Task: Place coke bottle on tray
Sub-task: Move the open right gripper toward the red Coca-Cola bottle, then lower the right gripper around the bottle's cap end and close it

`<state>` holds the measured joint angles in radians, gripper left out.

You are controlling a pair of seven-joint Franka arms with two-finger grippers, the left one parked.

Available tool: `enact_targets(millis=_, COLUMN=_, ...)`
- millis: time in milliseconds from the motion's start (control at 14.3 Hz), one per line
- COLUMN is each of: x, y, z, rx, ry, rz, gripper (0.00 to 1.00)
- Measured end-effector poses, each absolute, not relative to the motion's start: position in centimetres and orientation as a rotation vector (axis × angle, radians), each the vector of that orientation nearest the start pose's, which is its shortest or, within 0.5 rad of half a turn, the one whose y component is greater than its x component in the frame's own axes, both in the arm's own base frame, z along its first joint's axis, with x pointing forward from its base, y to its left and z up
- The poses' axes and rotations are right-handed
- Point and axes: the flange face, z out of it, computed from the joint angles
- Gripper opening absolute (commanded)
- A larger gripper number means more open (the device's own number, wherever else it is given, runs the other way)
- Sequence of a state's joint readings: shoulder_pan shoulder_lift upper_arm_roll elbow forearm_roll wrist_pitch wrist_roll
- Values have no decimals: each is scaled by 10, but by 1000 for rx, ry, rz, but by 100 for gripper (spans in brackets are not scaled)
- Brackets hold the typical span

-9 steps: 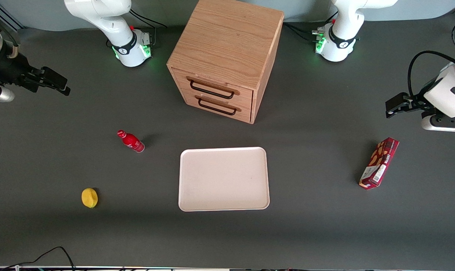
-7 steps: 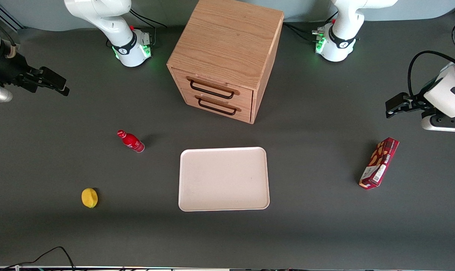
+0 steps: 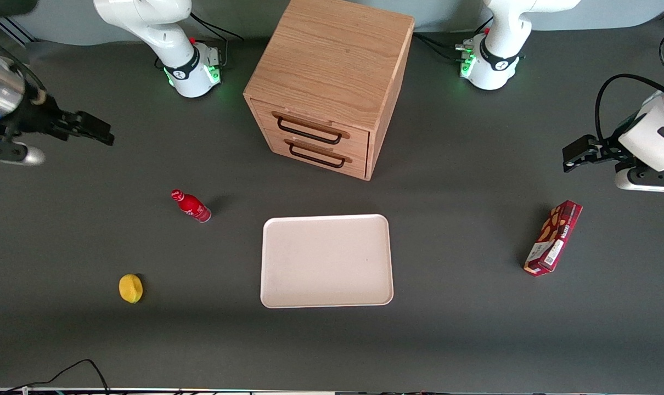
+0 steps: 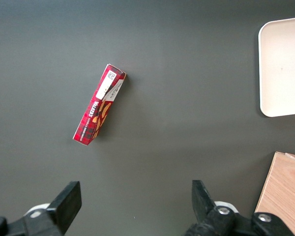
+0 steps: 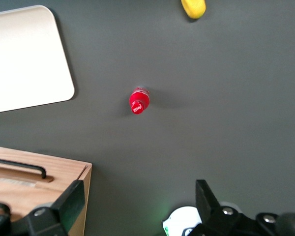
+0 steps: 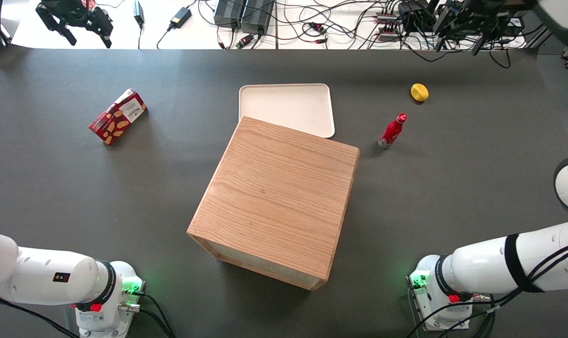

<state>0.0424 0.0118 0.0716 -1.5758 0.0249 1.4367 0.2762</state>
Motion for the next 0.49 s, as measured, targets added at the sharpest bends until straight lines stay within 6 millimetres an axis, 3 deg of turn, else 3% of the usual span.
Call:
enact_targets(millis=209, x=548, y=68, z=512, rx=-3126, ry=253, rz=244, gripper=100)
enact_targets(millis=349, x=545, y=68, z=450, rx=-3124, ry=257, rz=206, gripper=100)
enact_targets(millis=488, x=536, y=68, z=402, rx=-3121, ry=257, rz=140, gripper=100)
